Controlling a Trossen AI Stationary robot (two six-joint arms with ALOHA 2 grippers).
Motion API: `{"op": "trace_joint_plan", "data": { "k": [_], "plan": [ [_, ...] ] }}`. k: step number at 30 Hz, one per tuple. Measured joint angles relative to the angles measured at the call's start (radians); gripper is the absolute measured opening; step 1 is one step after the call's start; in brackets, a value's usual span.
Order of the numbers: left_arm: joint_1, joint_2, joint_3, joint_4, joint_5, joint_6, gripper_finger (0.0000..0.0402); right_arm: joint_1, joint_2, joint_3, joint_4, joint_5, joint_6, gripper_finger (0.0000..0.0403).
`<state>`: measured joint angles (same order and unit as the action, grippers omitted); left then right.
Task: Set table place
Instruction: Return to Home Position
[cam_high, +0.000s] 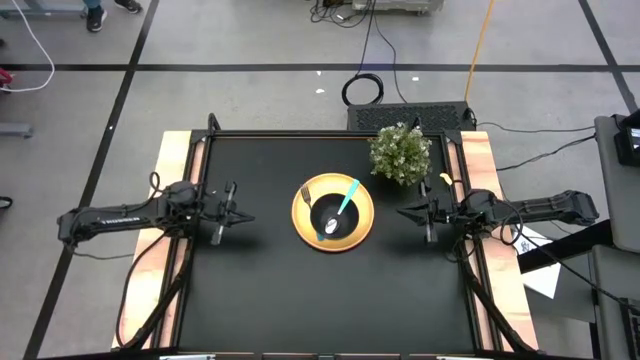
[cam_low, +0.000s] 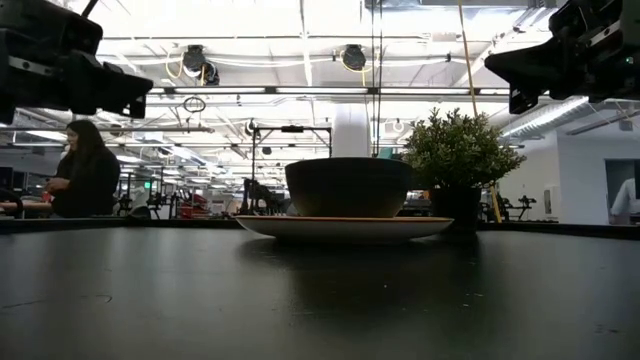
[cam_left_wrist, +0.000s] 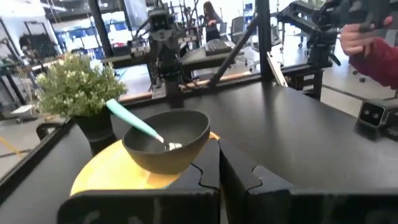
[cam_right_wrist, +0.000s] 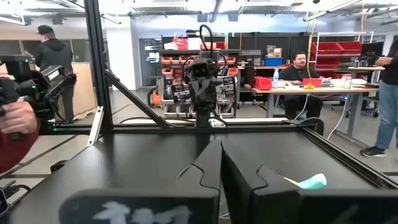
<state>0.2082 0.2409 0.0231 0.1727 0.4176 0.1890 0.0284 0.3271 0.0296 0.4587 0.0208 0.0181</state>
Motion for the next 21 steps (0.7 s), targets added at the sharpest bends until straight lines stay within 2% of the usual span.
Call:
{"op": "trace_joint_plan", "data": {
  "k": [7, 14, 21],
  "plan": [
    [-0.046, 0.000, 0.000, 0.090, -0.048, 0.024, 0.0001, 0.000, 0.000, 0.000, 0.019, 0.000, 0.002, 0.0000],
    [-0.082, 0.000, 0.000, 0.090, -0.096, 0.031, 0.0001, 0.000, 0.000, 0.000, 0.041, 0.000, 0.000, 0.0000],
    [-0.086, 0.000, 0.000, 0.081, -0.097, 0.010, 0.0005, 0.000, 0.000, 0.000, 0.016, 0.000, -0.011, 0.0000]
  ]
}}
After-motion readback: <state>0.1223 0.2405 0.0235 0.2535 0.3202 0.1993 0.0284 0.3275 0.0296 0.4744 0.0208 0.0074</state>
